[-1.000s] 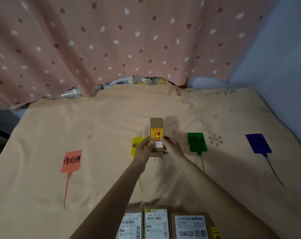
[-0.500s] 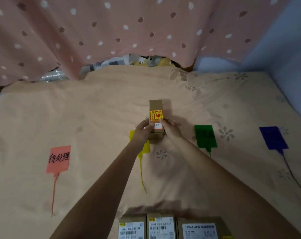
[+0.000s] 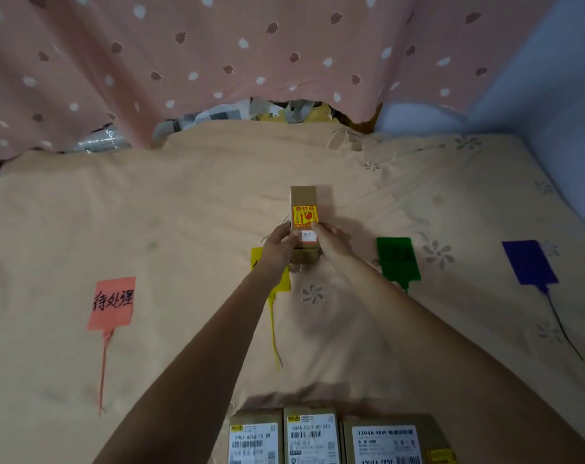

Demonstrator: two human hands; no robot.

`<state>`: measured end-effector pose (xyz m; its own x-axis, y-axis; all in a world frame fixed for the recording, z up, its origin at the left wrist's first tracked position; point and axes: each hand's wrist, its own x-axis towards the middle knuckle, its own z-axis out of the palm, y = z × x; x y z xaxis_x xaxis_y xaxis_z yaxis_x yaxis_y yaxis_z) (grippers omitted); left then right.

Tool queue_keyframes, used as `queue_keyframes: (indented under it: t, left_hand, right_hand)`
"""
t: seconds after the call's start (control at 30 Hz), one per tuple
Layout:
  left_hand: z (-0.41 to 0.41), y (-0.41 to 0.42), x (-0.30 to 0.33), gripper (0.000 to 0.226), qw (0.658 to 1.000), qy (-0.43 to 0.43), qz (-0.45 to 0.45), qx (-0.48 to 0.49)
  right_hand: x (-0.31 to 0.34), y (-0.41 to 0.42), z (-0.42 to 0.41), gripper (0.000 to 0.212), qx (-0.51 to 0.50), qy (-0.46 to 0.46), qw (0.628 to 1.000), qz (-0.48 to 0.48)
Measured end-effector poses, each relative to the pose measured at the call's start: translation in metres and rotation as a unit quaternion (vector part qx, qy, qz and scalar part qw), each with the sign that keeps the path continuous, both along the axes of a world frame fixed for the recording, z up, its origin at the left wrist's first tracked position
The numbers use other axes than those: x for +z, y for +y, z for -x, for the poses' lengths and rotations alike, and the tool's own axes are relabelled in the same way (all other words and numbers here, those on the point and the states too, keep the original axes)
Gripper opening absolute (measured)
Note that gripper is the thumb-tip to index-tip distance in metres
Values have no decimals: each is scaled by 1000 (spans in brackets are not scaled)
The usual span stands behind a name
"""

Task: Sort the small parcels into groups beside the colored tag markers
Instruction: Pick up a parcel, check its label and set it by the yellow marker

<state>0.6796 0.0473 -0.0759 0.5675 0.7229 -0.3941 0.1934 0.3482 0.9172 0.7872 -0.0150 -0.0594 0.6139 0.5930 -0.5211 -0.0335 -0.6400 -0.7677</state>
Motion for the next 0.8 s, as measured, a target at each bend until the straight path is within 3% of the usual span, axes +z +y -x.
queue_keyframes:
  t: [0.13, 0.23, 0.3, 0.57, 0.7, 0.8]
  left_hand:
    - [3, 2, 1, 41, 1000, -1, 9, 12]
    - [10, 3, 18, 44, 999, 14, 25, 32]
    - [18, 4, 29, 47, 999, 31, 24, 36]
    - [68, -44, 92, 42, 998, 35, -17, 52]
    - [104, -81, 108, 19, 997, 19, -22, 66]
    - [139, -105, 105, 14, 997, 28, -23, 71]
  right_hand:
    - [7, -1, 2, 40, -13, 8, 1000, -2]
    - [12, -5, 4, 72, -29, 16, 999, -23]
    - [10, -12, 3, 81, -26, 11, 999, -44]
    - [82, -80, 50, 52, -32, 20, 996, -79]
    - [99, -115, 83, 34, -14, 20, 996, -92]
    - [100, -138, 115, 27, 18, 18, 996, -83]
